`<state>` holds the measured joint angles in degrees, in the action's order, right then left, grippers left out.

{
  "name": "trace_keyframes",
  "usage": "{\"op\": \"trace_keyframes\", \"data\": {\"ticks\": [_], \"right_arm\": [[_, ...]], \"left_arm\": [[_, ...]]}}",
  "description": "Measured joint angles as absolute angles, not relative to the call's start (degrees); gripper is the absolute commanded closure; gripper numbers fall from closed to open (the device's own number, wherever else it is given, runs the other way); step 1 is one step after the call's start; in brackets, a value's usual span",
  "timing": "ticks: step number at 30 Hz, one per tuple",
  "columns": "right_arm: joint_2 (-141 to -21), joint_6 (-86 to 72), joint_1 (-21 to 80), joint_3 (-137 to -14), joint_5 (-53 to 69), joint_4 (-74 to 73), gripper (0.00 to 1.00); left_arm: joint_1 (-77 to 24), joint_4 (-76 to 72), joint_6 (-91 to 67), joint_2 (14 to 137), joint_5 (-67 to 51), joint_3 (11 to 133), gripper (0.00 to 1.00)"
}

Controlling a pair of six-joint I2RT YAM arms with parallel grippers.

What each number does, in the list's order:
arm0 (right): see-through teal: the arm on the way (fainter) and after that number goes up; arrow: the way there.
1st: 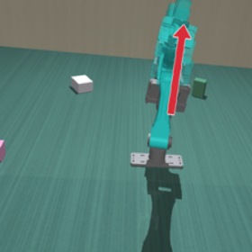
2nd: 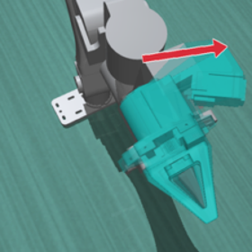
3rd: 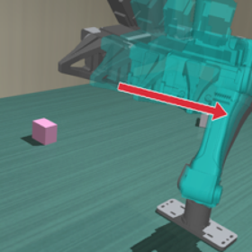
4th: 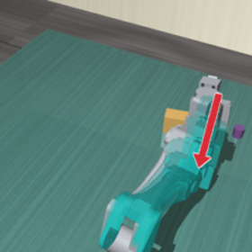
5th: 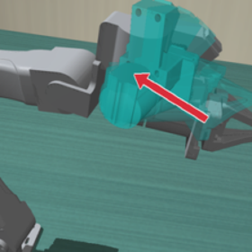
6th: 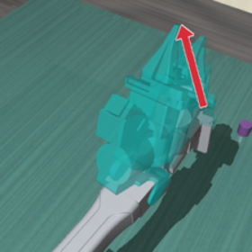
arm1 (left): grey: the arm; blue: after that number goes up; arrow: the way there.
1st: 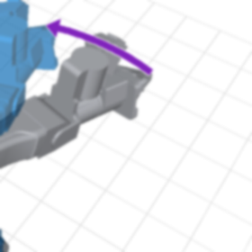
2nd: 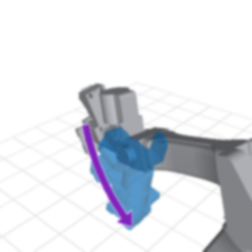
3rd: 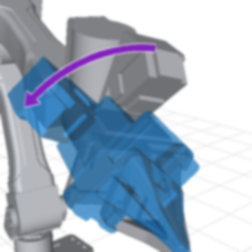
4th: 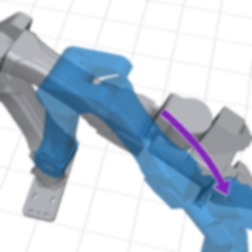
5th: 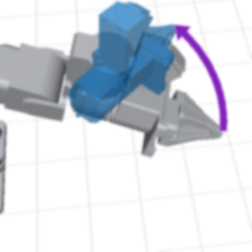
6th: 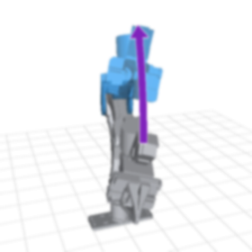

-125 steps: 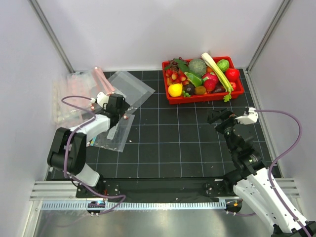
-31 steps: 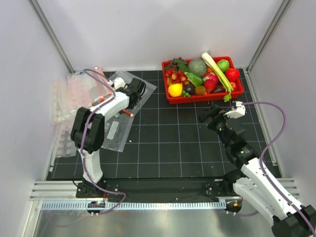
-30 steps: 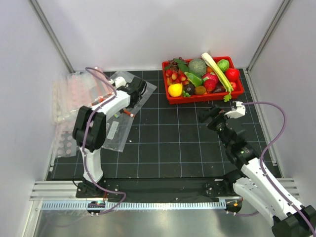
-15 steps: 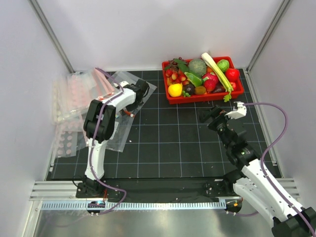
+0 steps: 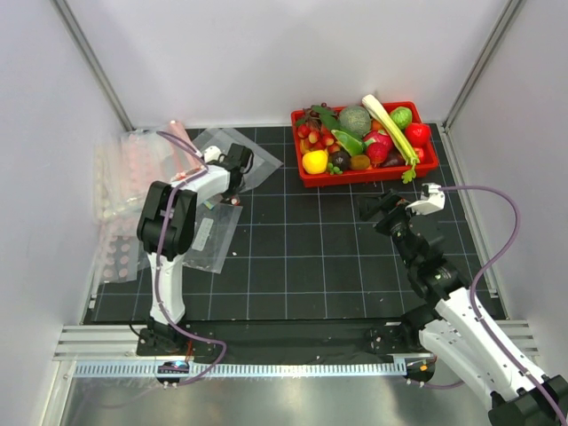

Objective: Place the food in the zip-top bag and seal the zipper
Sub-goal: Pick up the zipper food storage bag at the center of the board.

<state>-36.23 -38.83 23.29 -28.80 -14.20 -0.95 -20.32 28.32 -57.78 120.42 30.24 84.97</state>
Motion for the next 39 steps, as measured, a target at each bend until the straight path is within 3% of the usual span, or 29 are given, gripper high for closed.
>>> {"op": "trace_keyframes", "data": {"ticks": [12, 26, 31, 39], "right_arm": [[-38.3, -38.57, 23.29, -28.8, -13.23, -0.86, 0.02], [-57.47, -36.01, 23.73, -32.4, 1.98, 1.76, 0.18], [-62.41, -34.41, 26.79, -34.09, 4.99, 3.29, 0.2], [-70.67, -31.9, 32.03, -36.91, 5.34, 4.78, 0.22]], "left_arm": [[-22.13, 26.46, -57.82, 115.46, 28.36, 78.39, 1.0], [-38.79, 26.28, -56.93, 89.6, 24.03, 57.17, 1.0], [-41.87, 23.4, -55.75, 90.3, 21.58, 51.24, 1.0], [-45.54, 22.5, -49.28, 92.2, 21.19, 54.48, 1.0]]}}
